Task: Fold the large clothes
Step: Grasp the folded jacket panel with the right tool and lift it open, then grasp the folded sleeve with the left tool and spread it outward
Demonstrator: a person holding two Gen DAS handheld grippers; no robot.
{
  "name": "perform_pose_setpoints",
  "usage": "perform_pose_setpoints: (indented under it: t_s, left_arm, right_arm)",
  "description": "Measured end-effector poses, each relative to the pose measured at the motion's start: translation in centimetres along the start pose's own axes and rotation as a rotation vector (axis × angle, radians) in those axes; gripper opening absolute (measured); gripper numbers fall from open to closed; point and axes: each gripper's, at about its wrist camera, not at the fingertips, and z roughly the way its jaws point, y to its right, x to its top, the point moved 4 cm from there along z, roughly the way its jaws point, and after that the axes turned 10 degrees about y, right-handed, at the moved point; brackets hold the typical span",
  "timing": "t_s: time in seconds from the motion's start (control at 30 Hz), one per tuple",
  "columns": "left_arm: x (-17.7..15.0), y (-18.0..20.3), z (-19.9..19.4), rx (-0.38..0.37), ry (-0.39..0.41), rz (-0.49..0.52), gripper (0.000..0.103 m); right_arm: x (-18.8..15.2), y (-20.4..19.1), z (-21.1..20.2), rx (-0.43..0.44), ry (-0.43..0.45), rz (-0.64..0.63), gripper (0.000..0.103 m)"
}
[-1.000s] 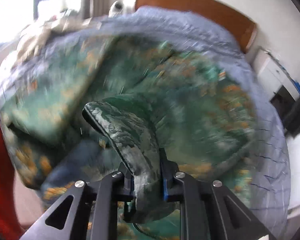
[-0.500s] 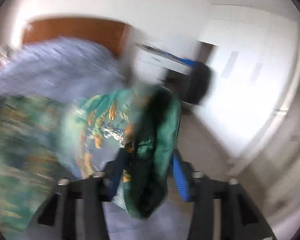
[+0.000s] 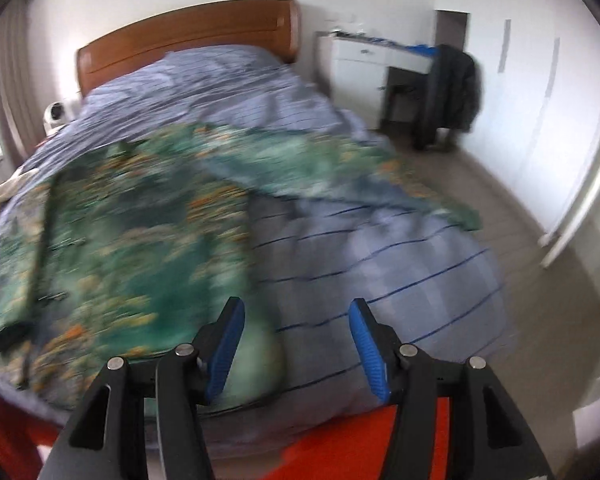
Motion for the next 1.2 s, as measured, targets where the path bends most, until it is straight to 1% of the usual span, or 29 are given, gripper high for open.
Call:
perform_pose_setpoints:
  t_s: [0.03,0.07,0.1,0.13,0.2,0.27,0.3,0.33,0.37,0.4,0.43,0.47,0.53,0.6,0.7,0.73,0.8,0.93,1.0,1.03,1.1,1.13,1.17,1.2]
  left_arm:
    - [-0.2,-0.1,0.9,-0.011,-0.015,-0.002,0.103]
    - [-0.5,-0.1,1.5,-0.022,-0.024,0.000,0.099]
    - [-0.9,0.0,2.1,-0.038,-0.031,0.002,0.094]
    - [-1.2,0.1,2.5,-0.072,-0.042,-0.002,0.086]
    - [-1.7,-0.1,2.4,-0.104,-0.036,-0.031,0.079]
    - [-1.7,-0.6,1.9,-0.133,-0.035,-0.071,0.066]
    - [-1.8,-0.9,1.6,-0.149,-0.033,-0.092,0.063]
    - [-1.8,-1.3,1.2,-0.174,-0.028,-0.123,0.057]
    - [-1.9,-1.6,1.1,-0.190,-0.024,-0.146,0.048]
    - [-2.1,-2.0,1.1,-0.203,-0.023,-0.169,0.042]
    - [-2.2,-2.4,0.9,-0.220,-0.022,-0.204,0.027]
    - [-2.3,-2.8,0.8,-0.227,-0.021,-0.228,0.014]
    - [-2.4,-3.6,0.1,-0.225,0.000,-0.278,0.011]
    - [-2.2,-4.4,-0.7,-0.211,0.029,-0.315,0.010]
    - [-1.9,-6.3,-2.8,-0.154,0.076,-0.350,0.010]
    - [-1.9,-7.5,-4.3,-0.127,0.102,-0.379,0.010]
    - [-2.1,-10.0,-6.0,-0.084,0.137,-0.426,0.010]
    - [-4.3,-17.0,-11.6,0.063,0.203,-0.569,0.010]
    - [-6.9,-21.4,-14.9,0.167,0.229,-0.672,0.010]
    - [-7.9,-23.0,-15.7,0.206,0.238,-0.715,0.011]
    - [-11.9,-27.3,-18.5,0.324,0.255,-0.856,0.016]
    - [-14.3,-29.1,-19.8,0.390,0.254,-0.927,0.020]
    - [-16.2,-30.4,-20.8,0.452,0.244,-0.975,0.018]
    - [-18.2,-31.3,-21.6,0.524,0.218,-1.017,0.017]
  right_arm:
    - [-0.1,-1.1,-0.2,0.025,0.000,-0.004,0.055]
    - [-0.1,-2.2,-0.5,0.048,0.002,-0.012,0.055]
    - [0.2,-3.1,-0.6,0.063,0.003,-0.021,0.055]
    - [0.4,-3.5,-1.1,0.069,0.008,-0.028,0.055]
    - [0.9,-4.7,-1.7,0.088,0.023,-0.041,0.055]
    - [1.3,-5.5,-2.4,0.108,0.036,-0.052,0.055]
    - [1.6,-5.6,-2.8,0.114,0.041,-0.056,0.055]
    - [1.8,-5.8,-3.2,0.120,0.046,-0.059,0.055]
    - [1.9,-6.2,-3.3,0.128,0.049,-0.060,0.055]
    - [2.1,-6.4,-3.4,0.134,0.051,-0.060,0.055]
    - [2.2,-6.7,-3.5,0.142,0.052,-0.062,0.055]
    - [2.3,-7.1,-3.5,0.150,0.054,-0.065,0.055]
    - [2.4,-7.7,-3.7,0.160,0.060,-0.069,0.055]
    - [2.5,-8.3,-4.0,0.170,0.064,-0.072,0.055]
    - [2.4,-8.7,-4.1,0.183,0.061,-0.077,0.055]
    - [2.4,-8.8,-4.3,0.185,0.061,-0.080,0.055]
    - [2.5,-8.9,-4.4,0.189,0.063,-0.085,0.056]
    - [2.8,-9.0,-4.4,0.193,0.075,-0.085,0.055]
    - [2.9,-9.1,-4.5,0.195,0.080,-0.085,0.055]
    - [2.9,-9.3,-4.6,0.199,0.082,-0.084,0.055]
    - [3.0,-9.5,-4.6,0.204,0.083,-0.086,0.055]
    - [3.0,-9.7,-4.6,0.210,0.084,-0.087,0.055]
    - [3.0,-9.9,-4.7,0.215,0.084,-0.089,0.055]
    - [2.9,-10.1,-4.7,0.219,0.086,-0.094,0.055]
